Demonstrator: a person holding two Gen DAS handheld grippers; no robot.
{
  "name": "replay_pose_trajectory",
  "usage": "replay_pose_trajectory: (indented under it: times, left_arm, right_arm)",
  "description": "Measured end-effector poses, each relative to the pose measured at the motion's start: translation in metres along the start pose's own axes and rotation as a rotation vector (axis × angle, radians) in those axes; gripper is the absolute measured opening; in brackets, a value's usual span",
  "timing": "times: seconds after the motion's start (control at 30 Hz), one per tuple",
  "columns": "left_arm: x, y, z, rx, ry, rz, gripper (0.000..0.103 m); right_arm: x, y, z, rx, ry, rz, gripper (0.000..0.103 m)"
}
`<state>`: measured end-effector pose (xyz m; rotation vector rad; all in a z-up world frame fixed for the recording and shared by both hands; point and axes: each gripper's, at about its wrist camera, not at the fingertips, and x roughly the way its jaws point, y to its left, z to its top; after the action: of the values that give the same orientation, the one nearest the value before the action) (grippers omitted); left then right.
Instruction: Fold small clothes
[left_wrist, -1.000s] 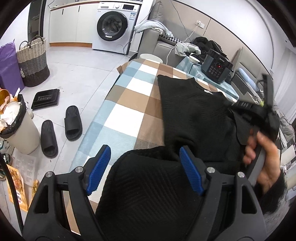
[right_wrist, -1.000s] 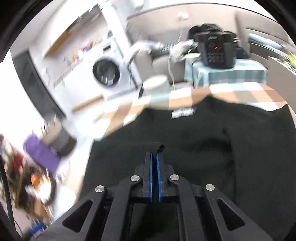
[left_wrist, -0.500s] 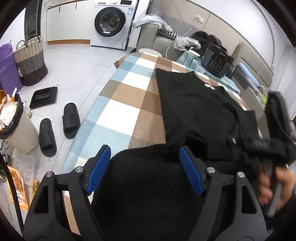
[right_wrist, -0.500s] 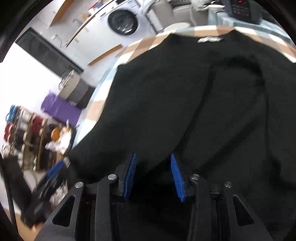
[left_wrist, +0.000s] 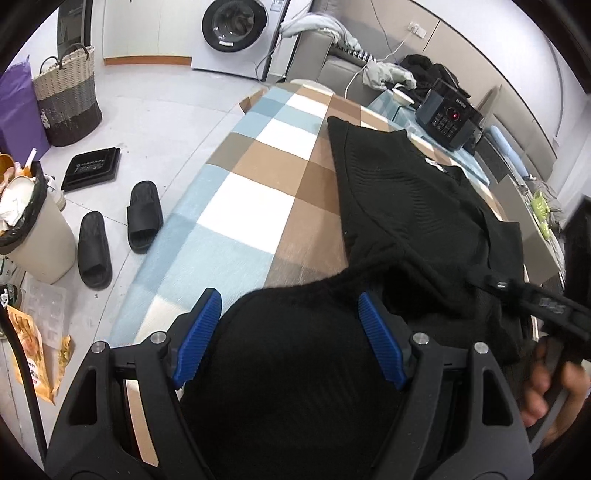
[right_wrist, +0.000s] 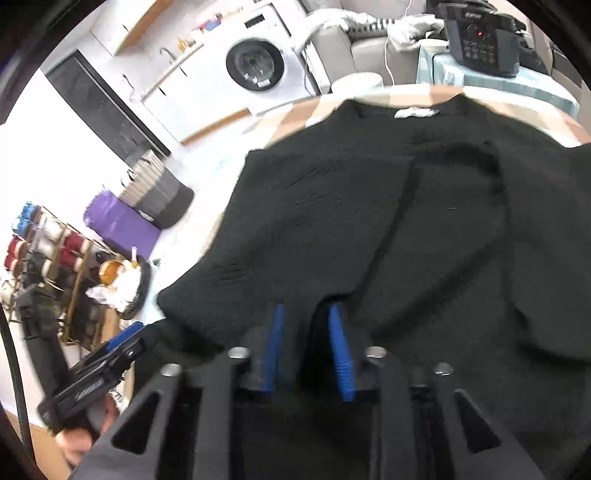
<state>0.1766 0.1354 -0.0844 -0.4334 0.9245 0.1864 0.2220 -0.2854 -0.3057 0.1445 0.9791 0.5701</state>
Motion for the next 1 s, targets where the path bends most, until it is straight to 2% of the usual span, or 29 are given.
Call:
replay_pose_trajectory:
  times: [0.1,0.17,0.27,0.33,0.4,0.47,0.63,0.67,0.7,0.93,0.97,1.0]
  left_arm:
    - [-0.022,0.004,-0.011,0.0,-0.042,-0.023,0.075]
    - [-0.038,0.004,-0.017,0.013,-0.075,-0.035,0.075]
    - [-0.062,0.004,-0.027,0.043,-0.111,-0.036,0.075]
    - [-0.076,0.004,-0.034,0.064,-0.125,-0.036,0.076]
    - [-0.086,0.004,-0.04,0.072,-0.129,-0.021,0.083]
    - [-0.094,0.006,-0.046,0.072,-0.138,-0.011,0.084]
    - [-0.106,0.011,-0.061,0.09,-0.12,0.013,0.09]
    - [-0.109,0.011,-0.063,0.095,-0.118,0.015,0.097]
    - [-0.112,0.012,-0.065,0.098,-0.12,0.016,0.101]
    - [-0.115,0.019,-0.077,0.089,-0.097,0.032,0.102]
    - [-0.114,0.02,-0.079,0.083,-0.088,0.036,0.102]
    - [-0.114,0.02,-0.08,0.082,-0.084,0.04,0.102]
  right_arm:
    - [-0.051,-0.01,-0.023,-0.022,-0.059,0.019,0.045]
    - [-0.091,-0.02,-0.044,-0.04,-0.108,-0.013,0.049]
    - [-0.147,-0.041,-0.078,-0.04,-0.171,-0.064,0.067]
    - [-0.176,-0.055,-0.099,-0.023,-0.194,-0.098,0.071]
    - [-0.199,-0.072,-0.121,0.011,-0.195,-0.158,0.072]
    - [-0.212,-0.087,-0.138,0.052,-0.185,-0.194,0.072]
    - [-0.229,-0.128,-0.171,0.167,-0.178,-0.23,0.072]
    - [-0.232,-0.139,-0.176,0.182,-0.171,-0.234,0.072]
    - [-0.232,-0.143,-0.18,0.193,-0.165,-0.241,0.072]
    - [-0.201,-0.169,-0.19,0.218,-0.099,-0.235,0.07]
    - [-0.195,-0.17,-0.19,0.219,-0.084,-0.239,0.059]
    - [-0.19,-0.17,-0.189,0.209,-0.068,-0.235,0.036]
